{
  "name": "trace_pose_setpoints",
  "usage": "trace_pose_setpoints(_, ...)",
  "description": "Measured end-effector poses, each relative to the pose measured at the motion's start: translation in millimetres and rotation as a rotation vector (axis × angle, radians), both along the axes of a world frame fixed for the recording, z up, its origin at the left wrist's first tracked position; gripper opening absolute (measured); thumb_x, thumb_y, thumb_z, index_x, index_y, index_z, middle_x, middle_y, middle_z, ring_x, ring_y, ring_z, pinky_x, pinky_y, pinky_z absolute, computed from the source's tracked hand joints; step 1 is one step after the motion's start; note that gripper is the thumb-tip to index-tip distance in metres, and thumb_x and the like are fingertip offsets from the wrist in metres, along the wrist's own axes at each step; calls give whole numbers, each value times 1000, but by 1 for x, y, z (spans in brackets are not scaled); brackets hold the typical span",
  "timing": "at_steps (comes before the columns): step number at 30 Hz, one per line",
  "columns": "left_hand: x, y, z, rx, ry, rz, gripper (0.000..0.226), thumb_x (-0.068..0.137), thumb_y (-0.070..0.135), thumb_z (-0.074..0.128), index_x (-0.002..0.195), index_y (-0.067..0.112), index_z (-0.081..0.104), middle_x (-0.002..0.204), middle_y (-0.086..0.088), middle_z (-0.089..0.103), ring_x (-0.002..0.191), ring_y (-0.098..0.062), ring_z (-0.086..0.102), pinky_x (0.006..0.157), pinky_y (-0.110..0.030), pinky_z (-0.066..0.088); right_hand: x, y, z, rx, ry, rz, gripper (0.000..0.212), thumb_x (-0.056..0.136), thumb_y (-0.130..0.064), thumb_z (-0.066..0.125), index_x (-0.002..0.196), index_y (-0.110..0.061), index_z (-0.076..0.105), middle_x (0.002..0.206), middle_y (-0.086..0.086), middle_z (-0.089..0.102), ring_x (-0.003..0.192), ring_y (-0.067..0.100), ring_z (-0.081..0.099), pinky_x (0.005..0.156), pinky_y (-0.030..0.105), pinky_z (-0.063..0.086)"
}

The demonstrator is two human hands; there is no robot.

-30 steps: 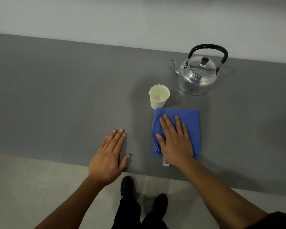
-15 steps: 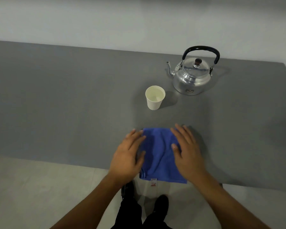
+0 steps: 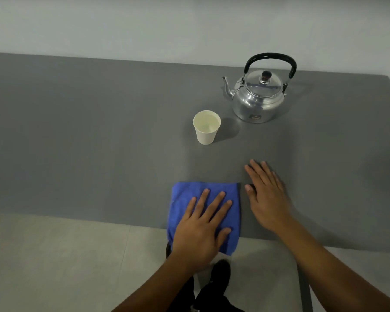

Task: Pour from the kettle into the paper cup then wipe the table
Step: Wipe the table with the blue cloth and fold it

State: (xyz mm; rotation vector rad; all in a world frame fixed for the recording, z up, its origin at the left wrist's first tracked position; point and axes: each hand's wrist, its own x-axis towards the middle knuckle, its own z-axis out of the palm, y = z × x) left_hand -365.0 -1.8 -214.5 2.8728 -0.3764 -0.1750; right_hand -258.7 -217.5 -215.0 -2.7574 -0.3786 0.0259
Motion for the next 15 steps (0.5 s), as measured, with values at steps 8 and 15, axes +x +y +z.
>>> trace_pose_setpoints(8, 11, 92, 7, 104, 51, 194, 68, 104, 67, 19, 163, 39, 0, 173, 16, 0, 160, -18, -9, 128, -48, 6, -7, 28, 0, -129, 19, -19, 71, 103, -58, 18, 163, -20, 17, 172, 1, 15, 159, 22, 5, 127, 47, 11)
trace_pose_setpoints(15, 43, 50, 10, 59, 61, 126, 70, 103, 70, 17, 163, 40, -2, 172, 18, -4, 159, -22, -15, 128, -48, -3, -6, 28, -1, -156, 12, -26, 71, 102, -57, 21, 163, -20, 16, 172, 0, 15, 159, 21, 5, 127, 45, 10)
